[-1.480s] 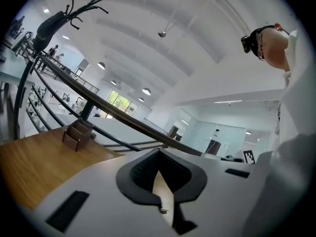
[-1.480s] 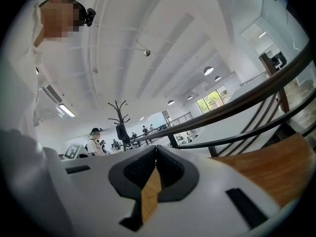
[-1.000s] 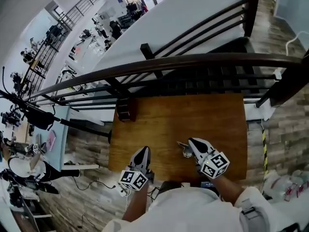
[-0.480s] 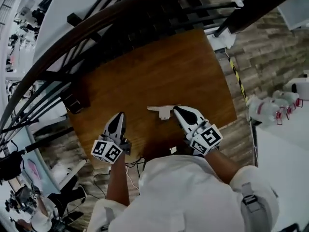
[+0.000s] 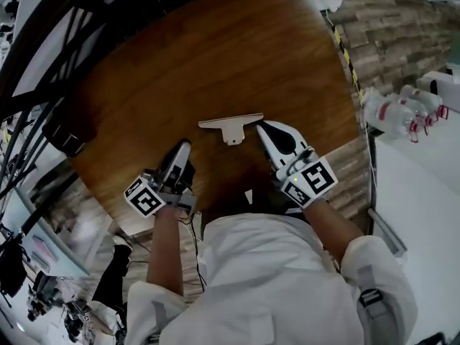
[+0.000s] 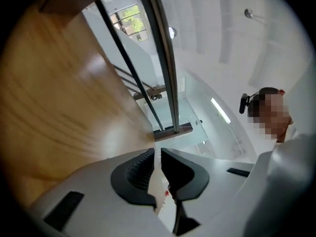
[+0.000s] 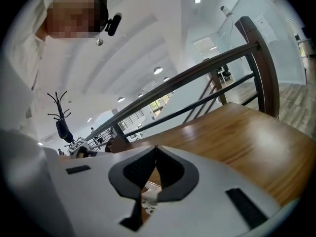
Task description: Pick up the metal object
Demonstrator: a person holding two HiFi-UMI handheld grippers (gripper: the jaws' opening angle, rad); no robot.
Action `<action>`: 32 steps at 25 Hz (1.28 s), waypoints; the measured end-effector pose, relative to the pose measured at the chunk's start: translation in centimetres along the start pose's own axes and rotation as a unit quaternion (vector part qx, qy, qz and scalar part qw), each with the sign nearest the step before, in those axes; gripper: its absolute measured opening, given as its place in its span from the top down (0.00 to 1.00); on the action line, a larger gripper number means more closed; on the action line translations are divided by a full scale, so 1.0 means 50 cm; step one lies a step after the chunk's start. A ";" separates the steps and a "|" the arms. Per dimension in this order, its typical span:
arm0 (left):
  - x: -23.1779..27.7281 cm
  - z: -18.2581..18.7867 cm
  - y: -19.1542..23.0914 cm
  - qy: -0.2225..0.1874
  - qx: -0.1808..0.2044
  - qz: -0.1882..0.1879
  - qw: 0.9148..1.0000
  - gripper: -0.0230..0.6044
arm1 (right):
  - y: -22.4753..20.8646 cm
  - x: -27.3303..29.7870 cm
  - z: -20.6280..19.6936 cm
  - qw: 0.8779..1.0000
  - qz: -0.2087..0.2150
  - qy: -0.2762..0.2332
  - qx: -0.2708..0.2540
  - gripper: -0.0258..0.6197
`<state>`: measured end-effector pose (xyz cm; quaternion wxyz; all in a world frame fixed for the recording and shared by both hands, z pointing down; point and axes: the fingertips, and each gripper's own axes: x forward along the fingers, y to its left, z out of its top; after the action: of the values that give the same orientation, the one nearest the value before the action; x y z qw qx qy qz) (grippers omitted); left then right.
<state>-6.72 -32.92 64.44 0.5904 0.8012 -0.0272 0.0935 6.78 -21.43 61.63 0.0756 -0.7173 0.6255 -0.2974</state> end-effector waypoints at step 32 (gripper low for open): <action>0.105 -0.230 0.112 -0.103 -0.278 0.000 0.955 0.77 | -0.174 0.057 -0.067 1.000 0.007 0.009 -0.023 0.92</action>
<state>-3.81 -23.31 73.97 0.7837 0.6108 -0.1126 -0.0012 12.55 -21.44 69.46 0.0553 -0.7119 0.6378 -0.2888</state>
